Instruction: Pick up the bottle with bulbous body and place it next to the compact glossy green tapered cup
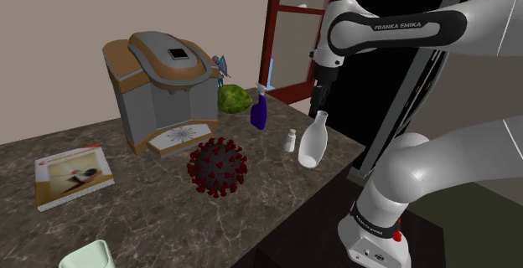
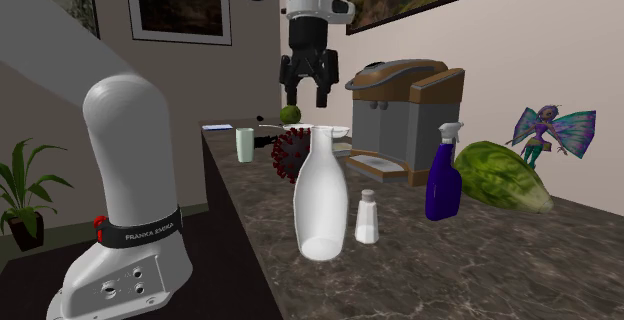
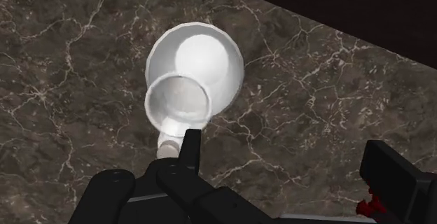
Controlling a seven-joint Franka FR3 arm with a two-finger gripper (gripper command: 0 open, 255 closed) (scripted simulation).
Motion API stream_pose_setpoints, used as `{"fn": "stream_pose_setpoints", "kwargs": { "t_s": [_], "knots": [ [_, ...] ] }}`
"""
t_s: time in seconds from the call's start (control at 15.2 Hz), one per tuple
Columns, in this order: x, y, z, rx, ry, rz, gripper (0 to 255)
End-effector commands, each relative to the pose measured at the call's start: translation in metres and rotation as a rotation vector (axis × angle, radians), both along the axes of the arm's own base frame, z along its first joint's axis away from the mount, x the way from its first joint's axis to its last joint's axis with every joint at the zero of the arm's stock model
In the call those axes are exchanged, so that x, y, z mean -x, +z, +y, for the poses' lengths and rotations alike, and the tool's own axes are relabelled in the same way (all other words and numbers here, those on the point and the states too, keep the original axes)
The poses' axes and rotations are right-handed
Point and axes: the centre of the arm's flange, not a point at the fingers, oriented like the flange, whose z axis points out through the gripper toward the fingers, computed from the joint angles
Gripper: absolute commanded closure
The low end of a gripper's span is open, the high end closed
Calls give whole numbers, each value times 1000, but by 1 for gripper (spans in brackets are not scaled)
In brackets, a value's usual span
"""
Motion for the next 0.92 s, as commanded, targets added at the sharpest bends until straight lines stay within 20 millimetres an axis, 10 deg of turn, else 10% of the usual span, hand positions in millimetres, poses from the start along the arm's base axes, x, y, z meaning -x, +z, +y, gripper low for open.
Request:
{"fn": "stream_pose_setpoints", "kwargs": {
  "t_s": [0.0,0.26,0.86],
  "knots": [
    [3,-11,-22,3,-12,-9,0],
    [3,-31,-59,5,-34,-21,0],
    [5,-71,-59,5,-34,-21,0]
  ]
}}
